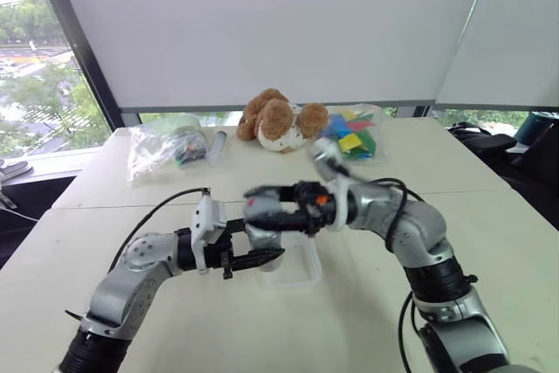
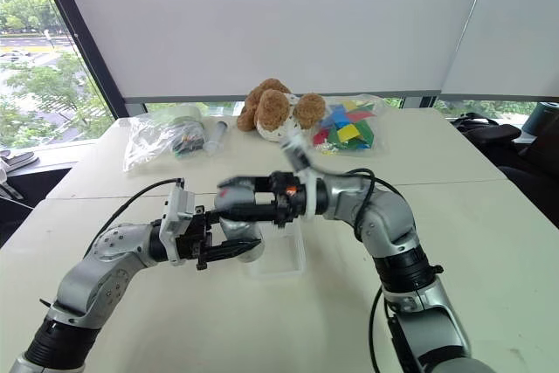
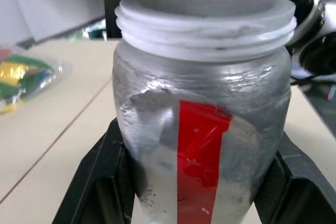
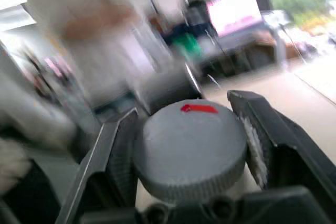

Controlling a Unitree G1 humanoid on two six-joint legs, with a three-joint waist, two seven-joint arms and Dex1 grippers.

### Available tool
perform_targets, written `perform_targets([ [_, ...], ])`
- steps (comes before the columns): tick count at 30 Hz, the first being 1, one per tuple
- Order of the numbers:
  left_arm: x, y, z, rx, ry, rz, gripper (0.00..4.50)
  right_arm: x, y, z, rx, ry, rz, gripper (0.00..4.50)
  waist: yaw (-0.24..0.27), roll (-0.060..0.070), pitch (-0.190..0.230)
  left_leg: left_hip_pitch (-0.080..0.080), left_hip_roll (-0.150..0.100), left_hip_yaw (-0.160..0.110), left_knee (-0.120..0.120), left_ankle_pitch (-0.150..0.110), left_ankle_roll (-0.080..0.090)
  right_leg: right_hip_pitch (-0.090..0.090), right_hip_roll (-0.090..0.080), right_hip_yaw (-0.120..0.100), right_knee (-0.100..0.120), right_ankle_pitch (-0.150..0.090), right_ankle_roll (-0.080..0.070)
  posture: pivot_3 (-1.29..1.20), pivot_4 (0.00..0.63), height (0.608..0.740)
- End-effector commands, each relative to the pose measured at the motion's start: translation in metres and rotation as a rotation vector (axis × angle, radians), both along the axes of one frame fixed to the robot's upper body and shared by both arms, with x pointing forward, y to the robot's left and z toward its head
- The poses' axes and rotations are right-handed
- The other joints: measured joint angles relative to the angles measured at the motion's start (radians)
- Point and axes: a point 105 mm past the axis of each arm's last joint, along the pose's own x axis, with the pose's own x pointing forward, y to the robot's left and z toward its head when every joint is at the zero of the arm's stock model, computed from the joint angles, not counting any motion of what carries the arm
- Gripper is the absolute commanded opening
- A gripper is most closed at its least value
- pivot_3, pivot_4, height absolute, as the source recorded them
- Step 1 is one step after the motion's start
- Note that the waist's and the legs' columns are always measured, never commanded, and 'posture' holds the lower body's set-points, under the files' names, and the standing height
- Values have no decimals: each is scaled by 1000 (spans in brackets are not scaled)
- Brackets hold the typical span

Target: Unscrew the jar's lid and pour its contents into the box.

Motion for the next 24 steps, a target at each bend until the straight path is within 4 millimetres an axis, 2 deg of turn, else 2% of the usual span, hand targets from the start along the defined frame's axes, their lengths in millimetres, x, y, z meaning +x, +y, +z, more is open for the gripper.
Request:
perform_targets([
  [1,0,10,4,2,-18,21,2139,1,-26,29,157,45,-29,2347,1,0,0,0,0,0,0,0,0,0,0,0,0,0,0,0,150,740],
  [4,3,21,9,-7,-19,49,2139,21,-57,23,167,66,-226,2347,2,0,0,0,0,0,0,0,0,0,0,0,0,0,0,0,150,740],
  [6,4,28,13,-21,-8,70,2139,43,-91,1,86,-14,-478,2347,8,0,0,0,0,0,0,0,0,1,0,0,-1,0,0,0,150,740],
  [8,4,33,15,-28,5,81,2139,50,-116,-17,5,-77,-610,2347,7,0,0,0,-1,1,0,0,0,1,0,0,-2,0,0,0,150,740],
  [10,6,43,17,-23,21,108,2139,56,-172,-60,-152,-152,-811,2347,7,-1,0,0,-1,3,0,0,1,1,-1,0,-3,0,0,0,150,740],
  [12,8,48,18,-23,34,124,2139,56,-210,-85,-226,-173,-938,2347,6,-1,0,0,-1,4,0,-1,1,3,-1,-1,-3,-1,2,0,150,740],
  [13,7,50,19,-26,39,125,2139,57,-217,-89,-225,-174,-963,2347,2,0,0,0,-1,4,0,-1,2,3,-1,0,-3,-1,2,0,150,740],
  [16,10,55,20,-32,57,137,2139,60,-245,-121,-289,-186,-1078,2347,-19,1,1,3,0,7,0,-1,2,2,0,2,-1,-1,2,0,150,740],
  [20,14,56,22,-52,71,146,2139,62,-262,-153,-323,-124,-1169,2347,-27,1,1,5,1,6,0,0,1,5,2,3,0,-1,2,0,150,740],
  [23,15,57,21,-52,78,148,2139,64,-269,-161,-290,-93,-1224,2347,-27,1,1,5,1,6,0,0,1,5,2,3,0,-1,2,0,150,740],
  [24,16,57,21,-51,80,147,2139,65,-272,-163,-282,-72,-1246,2841,-27,1,1,5,1,6,0,0,1,5,1,3,0,-1,2,0,150,740],
])
